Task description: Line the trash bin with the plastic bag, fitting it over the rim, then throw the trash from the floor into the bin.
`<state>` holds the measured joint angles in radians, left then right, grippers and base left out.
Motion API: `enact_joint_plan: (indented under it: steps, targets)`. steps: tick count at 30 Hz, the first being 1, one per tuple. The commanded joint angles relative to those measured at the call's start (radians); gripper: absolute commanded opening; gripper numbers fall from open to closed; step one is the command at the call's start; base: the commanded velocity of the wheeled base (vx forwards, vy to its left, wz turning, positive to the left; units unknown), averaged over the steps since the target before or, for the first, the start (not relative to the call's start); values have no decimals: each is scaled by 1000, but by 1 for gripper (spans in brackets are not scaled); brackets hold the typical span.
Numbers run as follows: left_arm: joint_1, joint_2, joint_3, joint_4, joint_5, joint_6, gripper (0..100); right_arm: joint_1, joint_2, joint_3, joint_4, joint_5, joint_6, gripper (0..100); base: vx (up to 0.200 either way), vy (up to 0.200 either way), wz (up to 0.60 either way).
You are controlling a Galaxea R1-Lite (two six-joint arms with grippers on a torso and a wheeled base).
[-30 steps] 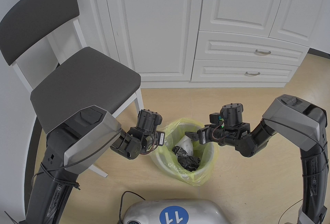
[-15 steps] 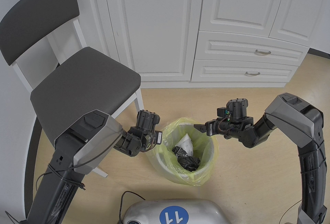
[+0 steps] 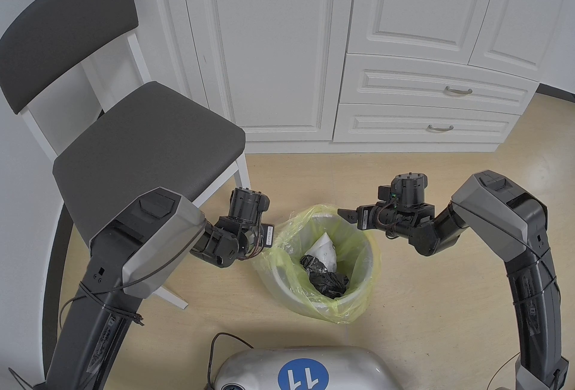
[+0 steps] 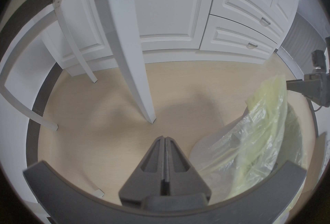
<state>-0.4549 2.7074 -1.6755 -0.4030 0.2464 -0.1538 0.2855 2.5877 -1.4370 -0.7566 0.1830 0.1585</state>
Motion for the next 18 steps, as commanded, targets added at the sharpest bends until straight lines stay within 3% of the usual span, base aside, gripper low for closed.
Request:
enact_joint_plan:
  steps: [1,6,7,18]
  targets:
    - [-21,-141,137,-43,1,11,0,-8,-24,6,-1,4,4,100,0,0,0]
    - [-61,-229,214,-85,1,59,0,-8,-26,12,-3,4,4,100,0,0,0]
    - [-65,-239,221,-96,1,65,100,-8,-27,15,-3,4,4,100,0,0,0]
    - [-145,-265,258,-122,-7,106,100,-8,-27,29,-1,7,3,100,0,0,0]
